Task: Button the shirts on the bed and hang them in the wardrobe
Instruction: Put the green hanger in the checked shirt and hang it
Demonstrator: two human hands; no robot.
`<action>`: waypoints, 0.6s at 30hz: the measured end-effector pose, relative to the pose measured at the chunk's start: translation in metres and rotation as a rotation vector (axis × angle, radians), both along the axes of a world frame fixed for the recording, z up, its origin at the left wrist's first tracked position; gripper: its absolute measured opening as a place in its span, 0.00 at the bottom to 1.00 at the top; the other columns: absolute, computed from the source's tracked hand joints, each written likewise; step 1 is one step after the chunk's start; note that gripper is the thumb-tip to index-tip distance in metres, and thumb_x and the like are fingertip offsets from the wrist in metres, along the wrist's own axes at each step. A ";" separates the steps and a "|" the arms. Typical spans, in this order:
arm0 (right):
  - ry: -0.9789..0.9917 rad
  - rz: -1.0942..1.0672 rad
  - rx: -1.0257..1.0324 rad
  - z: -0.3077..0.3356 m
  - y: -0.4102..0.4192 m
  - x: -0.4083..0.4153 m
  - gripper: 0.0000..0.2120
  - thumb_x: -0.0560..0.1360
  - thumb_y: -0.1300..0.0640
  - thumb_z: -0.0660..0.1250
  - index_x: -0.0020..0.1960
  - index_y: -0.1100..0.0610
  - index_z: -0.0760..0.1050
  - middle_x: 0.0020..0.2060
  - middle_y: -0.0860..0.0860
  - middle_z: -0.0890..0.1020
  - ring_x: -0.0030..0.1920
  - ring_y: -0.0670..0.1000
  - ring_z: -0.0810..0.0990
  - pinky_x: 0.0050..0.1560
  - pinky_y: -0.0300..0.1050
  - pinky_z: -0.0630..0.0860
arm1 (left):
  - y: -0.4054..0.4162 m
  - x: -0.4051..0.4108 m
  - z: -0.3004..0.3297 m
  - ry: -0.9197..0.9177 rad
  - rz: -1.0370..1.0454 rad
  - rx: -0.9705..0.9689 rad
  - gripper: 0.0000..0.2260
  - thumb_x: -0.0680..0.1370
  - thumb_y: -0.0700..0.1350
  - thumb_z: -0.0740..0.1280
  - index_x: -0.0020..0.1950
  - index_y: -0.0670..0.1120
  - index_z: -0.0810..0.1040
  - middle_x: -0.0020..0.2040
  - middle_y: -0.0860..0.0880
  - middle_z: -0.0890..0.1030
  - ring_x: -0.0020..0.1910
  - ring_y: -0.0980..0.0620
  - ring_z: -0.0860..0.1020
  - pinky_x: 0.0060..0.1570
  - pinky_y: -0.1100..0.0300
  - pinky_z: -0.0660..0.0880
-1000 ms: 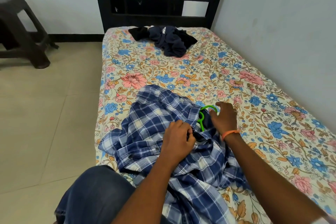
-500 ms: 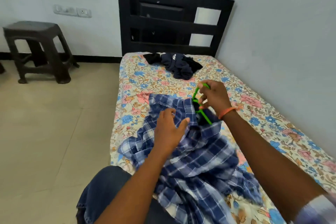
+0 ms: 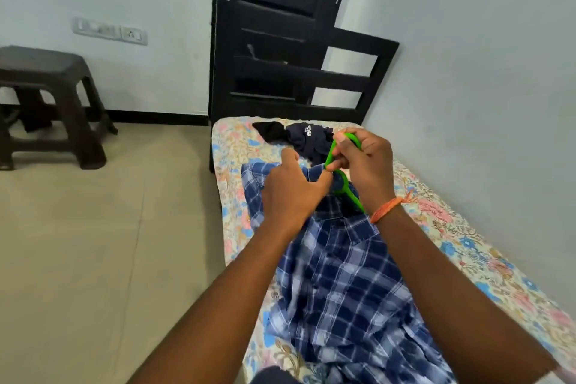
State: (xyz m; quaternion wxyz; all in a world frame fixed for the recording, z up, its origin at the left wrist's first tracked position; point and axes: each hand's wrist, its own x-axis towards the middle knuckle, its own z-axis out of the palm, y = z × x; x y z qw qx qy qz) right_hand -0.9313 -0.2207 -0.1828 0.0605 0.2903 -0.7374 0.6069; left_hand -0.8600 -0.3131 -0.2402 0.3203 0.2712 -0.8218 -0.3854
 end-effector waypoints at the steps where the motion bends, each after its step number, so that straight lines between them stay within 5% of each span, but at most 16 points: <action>1: 0.007 -0.012 0.015 0.019 -0.005 0.001 0.10 0.79 0.63 0.66 0.42 0.67 0.78 0.31 0.55 0.79 0.26 0.51 0.80 0.33 0.44 0.79 | -0.007 0.001 0.023 -0.057 -0.008 -0.036 0.25 0.71 0.70 0.65 0.51 0.49 0.70 0.37 0.52 0.77 0.37 0.49 0.77 0.34 0.53 0.74; 7: -0.113 -0.050 -0.032 0.170 -0.011 -0.002 0.07 0.79 0.63 0.67 0.44 0.64 0.80 0.31 0.55 0.81 0.32 0.52 0.84 0.40 0.47 0.83 | -0.012 -0.003 0.196 -0.416 -0.166 -0.238 0.25 0.72 0.68 0.66 0.33 0.48 0.64 0.32 0.50 0.71 0.35 0.46 0.75 0.30 0.57 0.67; 11: -0.122 -0.107 -0.064 0.280 -0.004 -0.004 0.08 0.80 0.63 0.66 0.43 0.63 0.81 0.32 0.55 0.82 0.35 0.51 0.84 0.41 0.48 0.83 | -0.004 -0.014 0.324 -0.480 -0.209 -0.309 0.21 0.77 0.61 0.64 0.36 0.46 0.66 0.33 0.50 0.70 0.41 0.43 0.79 0.31 0.56 0.67; 14: -0.050 -0.117 -0.024 0.344 0.009 -0.007 0.07 0.79 0.64 0.66 0.46 0.63 0.82 0.35 0.56 0.84 0.36 0.51 0.84 0.43 0.44 0.82 | -0.005 -0.020 0.397 -0.516 -0.282 -0.395 0.11 0.79 0.49 0.61 0.43 0.43 0.74 0.46 0.43 0.80 0.48 0.40 0.80 0.37 0.54 0.70; 18: 0.018 -0.150 0.018 0.392 0.035 -0.012 0.06 0.78 0.64 0.68 0.46 0.58 0.83 0.36 0.54 0.85 0.39 0.50 0.84 0.51 0.49 0.81 | -0.020 -0.015 0.467 -0.514 -0.305 -0.464 0.10 0.77 0.42 0.59 0.52 0.41 0.79 0.57 0.40 0.80 0.56 0.38 0.79 0.48 0.50 0.75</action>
